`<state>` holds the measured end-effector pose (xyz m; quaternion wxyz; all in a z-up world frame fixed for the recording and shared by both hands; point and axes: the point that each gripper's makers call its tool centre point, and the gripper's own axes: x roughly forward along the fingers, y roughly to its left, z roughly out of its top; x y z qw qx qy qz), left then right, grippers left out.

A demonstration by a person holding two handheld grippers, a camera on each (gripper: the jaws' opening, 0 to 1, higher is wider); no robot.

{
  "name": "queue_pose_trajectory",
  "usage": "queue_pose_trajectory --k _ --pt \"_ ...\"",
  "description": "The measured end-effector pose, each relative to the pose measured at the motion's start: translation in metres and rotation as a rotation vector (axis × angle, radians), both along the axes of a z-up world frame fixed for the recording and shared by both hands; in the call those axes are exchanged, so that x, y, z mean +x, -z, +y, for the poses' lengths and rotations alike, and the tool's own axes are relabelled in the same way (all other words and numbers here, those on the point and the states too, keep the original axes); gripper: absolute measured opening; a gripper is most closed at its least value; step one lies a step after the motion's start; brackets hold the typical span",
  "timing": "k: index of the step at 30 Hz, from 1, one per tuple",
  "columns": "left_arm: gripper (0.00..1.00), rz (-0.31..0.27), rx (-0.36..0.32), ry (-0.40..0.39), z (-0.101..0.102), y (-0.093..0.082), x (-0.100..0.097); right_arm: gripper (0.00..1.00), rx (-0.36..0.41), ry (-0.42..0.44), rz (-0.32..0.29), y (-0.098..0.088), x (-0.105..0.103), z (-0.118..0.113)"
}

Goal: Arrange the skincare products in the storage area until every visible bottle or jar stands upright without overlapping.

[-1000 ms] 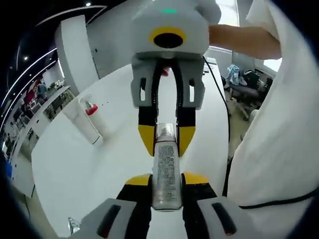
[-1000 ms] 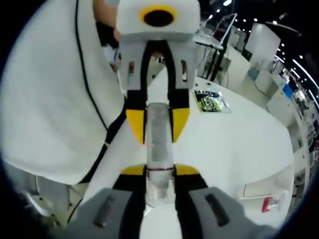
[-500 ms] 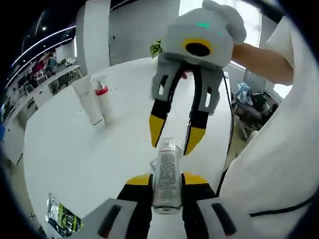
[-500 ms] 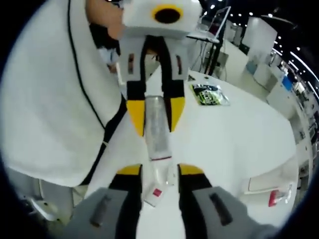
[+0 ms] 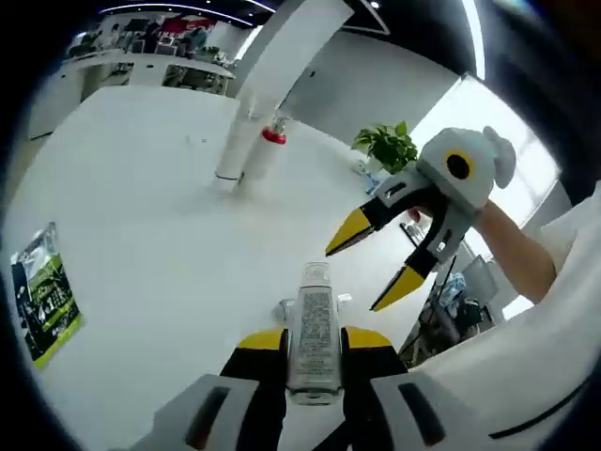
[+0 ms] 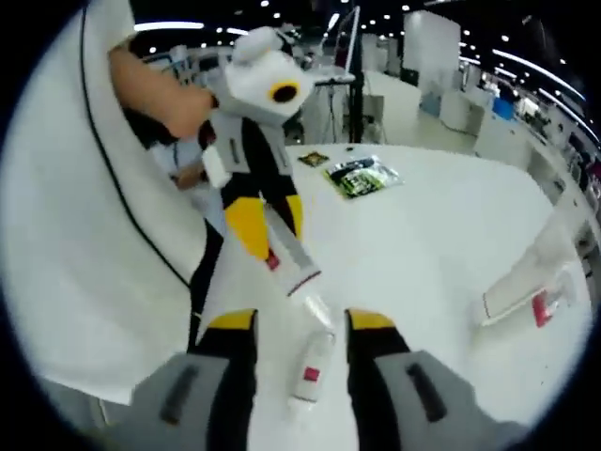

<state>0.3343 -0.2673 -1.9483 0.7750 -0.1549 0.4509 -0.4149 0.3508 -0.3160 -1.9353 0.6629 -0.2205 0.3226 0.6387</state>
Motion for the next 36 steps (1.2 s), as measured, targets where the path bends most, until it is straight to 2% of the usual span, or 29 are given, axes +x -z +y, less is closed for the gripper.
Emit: queue_pose_trajectory --k 1,2,3,6,10,11,14,16,19,20,21,24,26,28,31,33,36 --pt "0.19 0.009 -0.018 -0.014 -0.001 -0.001 0.001 0.39 0.021 0.026 0.02 -0.002 0.001 0.001" --pt "0.19 0.028 -0.08 -0.054 -0.002 -0.006 0.003 0.42 0.065 0.108 0.071 -0.004 0.004 0.0" --pt "0.19 0.044 -0.125 -0.086 -0.003 -0.01 0.006 0.44 0.088 0.158 0.093 -0.005 0.007 -0.001" --pt "0.19 0.061 -0.229 -0.143 -0.004 -0.021 0.012 0.52 0.116 0.285 0.123 -0.005 0.019 -0.009" --pt "0.19 0.073 -0.315 -0.184 -0.003 -0.029 0.017 0.52 0.224 0.4 0.234 -0.016 0.022 -0.01" --pt "0.19 0.074 -0.331 -0.19 -0.003 -0.031 0.017 0.51 0.304 0.461 0.295 -0.025 0.025 -0.009" --pt "0.19 0.079 -0.368 -0.209 -0.003 -0.034 0.02 0.49 0.377 0.518 0.343 -0.033 0.029 -0.01" --pt "0.19 0.079 -0.439 -0.24 -0.002 -0.042 0.024 0.48 0.456 0.596 0.436 -0.038 0.03 -0.01" --pt "0.19 0.077 -0.459 -0.245 -0.001 -0.044 0.025 0.46 0.493 0.605 0.468 -0.042 0.028 -0.005" --pt "0.19 0.082 -0.494 -0.246 -0.003 -0.048 0.025 0.46 0.502 0.606 0.476 -0.043 0.027 -0.003" --pt "0.2 0.08 -0.5 -0.242 -0.004 -0.05 0.025 0.46 0.508 0.61 0.489 -0.044 0.026 -0.001" --pt "0.2 0.083 -0.599 -0.209 -0.014 -0.066 0.02 0.44 0.592 0.618 0.521 -0.055 0.028 0.009" --pt "0.2 0.094 -0.619 -0.219 -0.015 -0.068 0.021 0.41 0.679 0.631 0.561 -0.068 0.03 0.014" --pt "0.2 0.094 -0.659 -0.24 -0.015 -0.073 0.024 0.37 0.731 0.647 0.589 -0.074 0.032 0.016" --pt "0.2 0.096 -0.677 -0.236 -0.017 -0.076 0.023 0.31 0.789 0.663 0.63 -0.081 0.034 0.018" --pt "0.2 0.097 -0.686 -0.229 -0.019 -0.077 0.022 0.3 0.789 0.664 0.63 -0.08 0.033 0.018" --pt "0.2 0.11 -0.735 -0.238 -0.023 -0.082 0.021 0.24 0.774 0.655 0.639 -0.078 0.029 0.023"
